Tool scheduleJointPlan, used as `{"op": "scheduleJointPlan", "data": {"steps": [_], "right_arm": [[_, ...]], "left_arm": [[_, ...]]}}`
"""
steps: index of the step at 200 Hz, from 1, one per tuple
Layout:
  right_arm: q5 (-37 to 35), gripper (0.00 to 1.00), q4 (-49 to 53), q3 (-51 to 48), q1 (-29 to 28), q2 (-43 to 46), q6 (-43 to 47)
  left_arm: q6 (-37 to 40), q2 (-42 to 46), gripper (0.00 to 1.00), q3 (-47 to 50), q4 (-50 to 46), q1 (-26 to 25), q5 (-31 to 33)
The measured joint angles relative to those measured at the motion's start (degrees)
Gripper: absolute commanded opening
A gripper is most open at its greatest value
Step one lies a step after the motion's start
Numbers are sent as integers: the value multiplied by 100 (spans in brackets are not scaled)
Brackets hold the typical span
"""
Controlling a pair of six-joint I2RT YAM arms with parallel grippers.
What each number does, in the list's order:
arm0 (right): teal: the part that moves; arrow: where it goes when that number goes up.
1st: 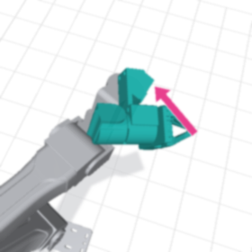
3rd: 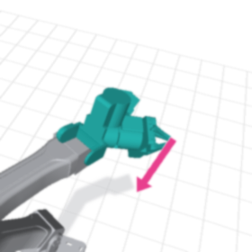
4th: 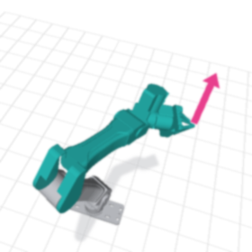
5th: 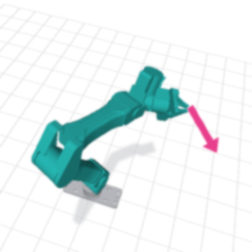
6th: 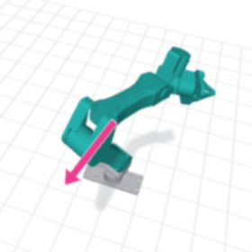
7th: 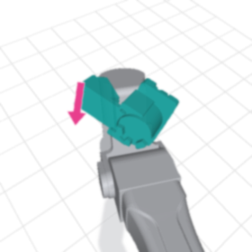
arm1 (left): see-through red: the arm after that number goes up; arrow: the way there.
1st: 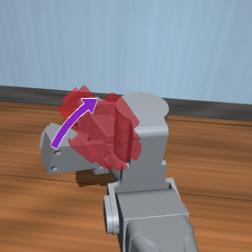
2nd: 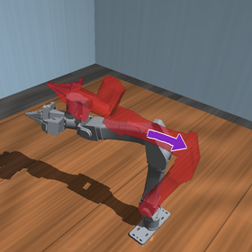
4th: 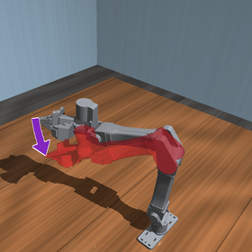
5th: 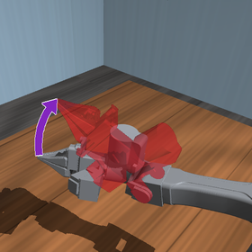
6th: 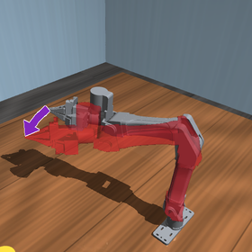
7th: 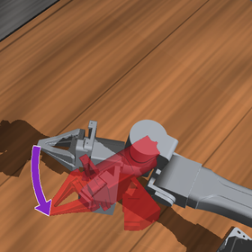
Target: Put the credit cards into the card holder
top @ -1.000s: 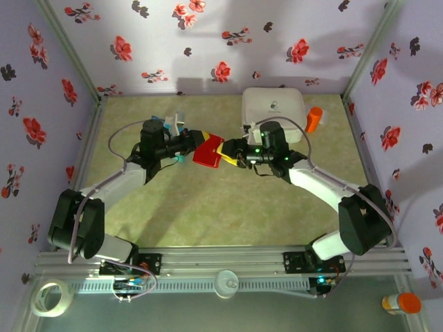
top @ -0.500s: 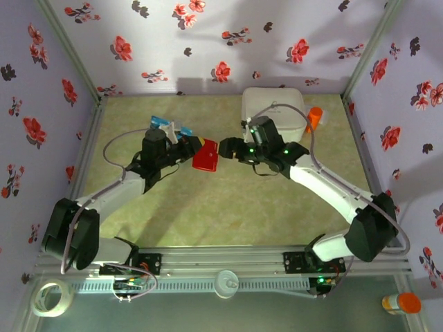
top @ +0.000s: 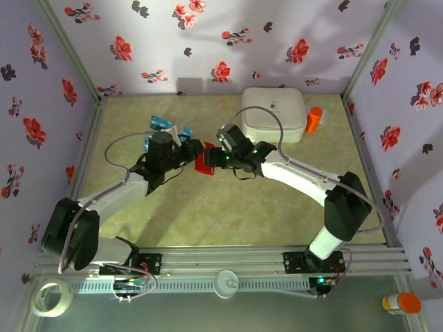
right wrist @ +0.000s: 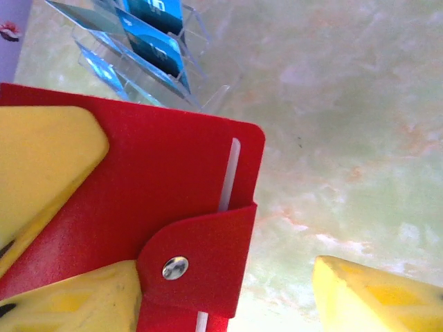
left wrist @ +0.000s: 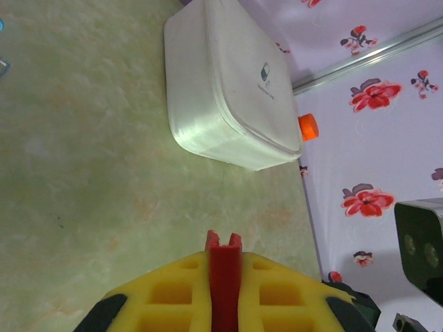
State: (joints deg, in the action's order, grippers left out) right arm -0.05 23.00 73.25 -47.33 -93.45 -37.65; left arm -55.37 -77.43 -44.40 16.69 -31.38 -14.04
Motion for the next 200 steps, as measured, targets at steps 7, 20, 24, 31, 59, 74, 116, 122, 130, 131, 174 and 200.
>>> {"op": "scheduleJointPlan", "data": {"steps": [7,20,24,31,59,74,116,122,130,131,174,200], "right_arm": [[-46,61,-87,-94,-11,4,-2],[-127,58,-256,-278,-24,17,-28],[-138,57,-295,-330,-24,22,-31],[-264,56,-326,-433,-15,31,-42],[-538,54,-343,-933,240,33,-105],[-603,54,-337,-1163,404,39,-133],[-505,57,-223,-1777,833,595,-133],[-450,57,-205,-1821,894,754,-131],[-361,59,-210,-1873,968,960,-133],[-337,59,-210,-1884,984,1005,-133],[361,73,-251,-2087,1335,2055,-247],[555,77,-393,-2111,1333,2411,-348]], "left_arm": [[-2,0,0,0,-42,-55,74],[-2,0,0,2,-118,-140,201],[-2,0,0,2,-144,-168,240],[-9,0,0,2,-162,-205,280],[-26,48,0,2,-50,-413,435],[-39,59,0,0,15,-520,522],[-74,70,0,0,166,-588,793],[-87,70,0,0,186,-588,833],[-94,70,0,0,208,-588,874],[-94,70,0,0,212,-588,879],[-181,70,0,-22,315,-584,979],[-306,68,0,-35,439,-546,994]]}}
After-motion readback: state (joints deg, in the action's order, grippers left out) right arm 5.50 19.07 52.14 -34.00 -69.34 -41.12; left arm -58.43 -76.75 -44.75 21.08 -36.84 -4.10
